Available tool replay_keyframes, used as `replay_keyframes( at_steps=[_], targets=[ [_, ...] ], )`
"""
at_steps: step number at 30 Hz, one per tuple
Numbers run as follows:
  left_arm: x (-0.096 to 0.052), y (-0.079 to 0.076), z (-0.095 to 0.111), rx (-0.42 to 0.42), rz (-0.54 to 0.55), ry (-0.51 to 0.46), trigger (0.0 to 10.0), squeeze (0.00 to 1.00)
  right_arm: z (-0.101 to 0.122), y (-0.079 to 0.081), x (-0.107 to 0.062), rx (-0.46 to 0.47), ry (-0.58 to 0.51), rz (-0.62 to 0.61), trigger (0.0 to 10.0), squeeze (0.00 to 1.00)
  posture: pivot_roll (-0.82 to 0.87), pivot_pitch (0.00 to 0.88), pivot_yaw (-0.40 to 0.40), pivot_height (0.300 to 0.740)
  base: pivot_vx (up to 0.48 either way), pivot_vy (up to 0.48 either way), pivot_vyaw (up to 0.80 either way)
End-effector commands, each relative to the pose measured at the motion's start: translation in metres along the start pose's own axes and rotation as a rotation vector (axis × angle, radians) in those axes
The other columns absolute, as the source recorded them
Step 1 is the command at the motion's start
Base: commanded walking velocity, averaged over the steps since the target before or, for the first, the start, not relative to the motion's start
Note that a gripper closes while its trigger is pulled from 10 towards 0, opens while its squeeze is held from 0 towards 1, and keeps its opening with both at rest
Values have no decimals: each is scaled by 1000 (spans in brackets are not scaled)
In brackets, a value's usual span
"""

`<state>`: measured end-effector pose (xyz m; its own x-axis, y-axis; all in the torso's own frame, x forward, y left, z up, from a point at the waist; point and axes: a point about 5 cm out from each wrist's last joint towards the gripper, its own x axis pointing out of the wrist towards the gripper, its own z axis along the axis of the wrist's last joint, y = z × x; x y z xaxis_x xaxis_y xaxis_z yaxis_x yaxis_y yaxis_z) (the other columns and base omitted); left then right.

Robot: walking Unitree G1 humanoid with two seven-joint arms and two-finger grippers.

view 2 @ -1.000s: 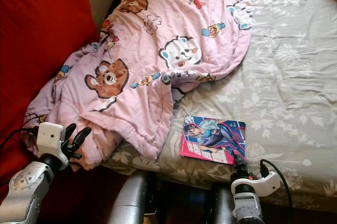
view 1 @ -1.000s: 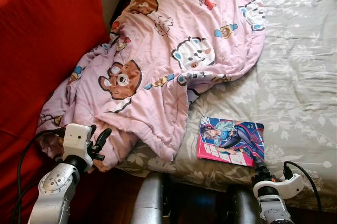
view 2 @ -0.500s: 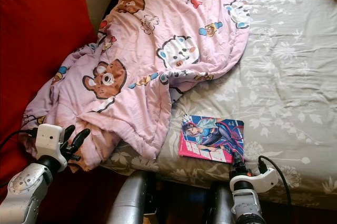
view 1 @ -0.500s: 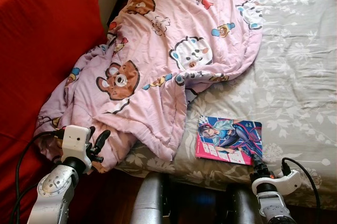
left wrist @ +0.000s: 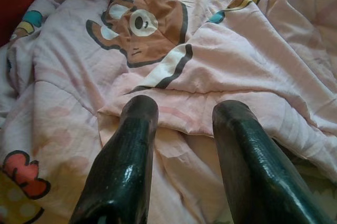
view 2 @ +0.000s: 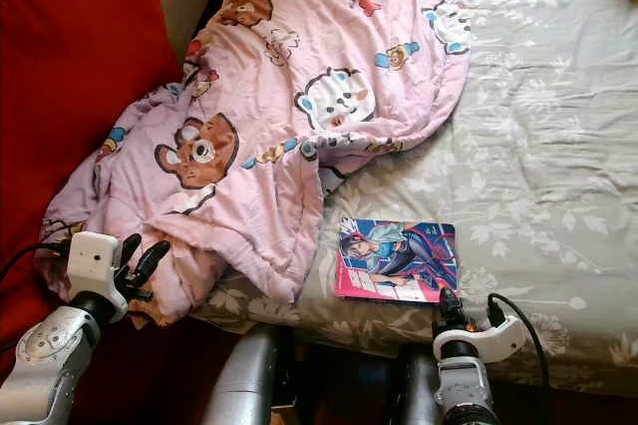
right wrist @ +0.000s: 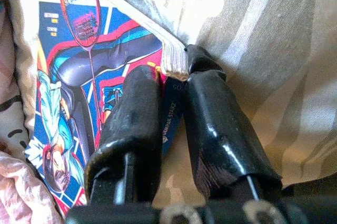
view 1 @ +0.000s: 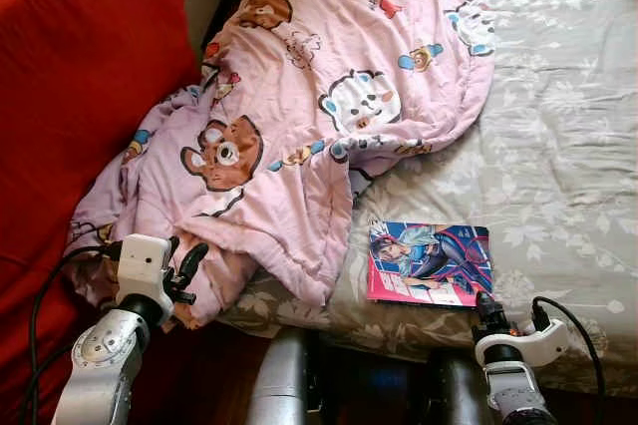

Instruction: Clean up the room

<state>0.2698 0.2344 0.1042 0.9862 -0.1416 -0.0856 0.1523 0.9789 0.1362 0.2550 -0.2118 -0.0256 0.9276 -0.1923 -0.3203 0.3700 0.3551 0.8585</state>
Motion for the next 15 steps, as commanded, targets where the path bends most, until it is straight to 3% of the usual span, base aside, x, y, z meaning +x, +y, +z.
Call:
replay_keyframes(
  at_steps=[1, 4, 8, 10, 13, 15],
  targets=[
    [-4, 4, -10, 10, 26, 40, 10000, 0, -20, -24, -19, 4, 47, -104, 0, 0, 199, 249, 151, 629, 0, 0, 0],
    [-1, 3, -11, 7, 30, 37, 10000, 0, -21, -32, -26, -2, 19, -139, 0, 0, 194, 241, 147, 629, 0, 0, 0],
    [2, 3, -10, 1, 35, 28, 10000, 0, -18, -40, -33, -92, -34, -214, 0, 0, 175, 228, 137, 629, 0, 0, 0],
    [6, 1, -11, -9, 41, 21, 10000, 0, -18, -32, -31, -173, -45, -168, 0, 0, 155, 211, 125, 629, 0, 0, 0],
    [10, -3, -12, -18, 44, 14, 10000, 0, -18, -17, -24, -222, -59, -84, 0, 0, 141, 197, 116, 629, 0, 0, 0],
    [15, -8, -13, -29, 47, 3, 10000, 0, -14, 5, -16, -281, -85, 13, 0, 0, 124, 168, 97, 629, 0, 0, 0]
  ],
)
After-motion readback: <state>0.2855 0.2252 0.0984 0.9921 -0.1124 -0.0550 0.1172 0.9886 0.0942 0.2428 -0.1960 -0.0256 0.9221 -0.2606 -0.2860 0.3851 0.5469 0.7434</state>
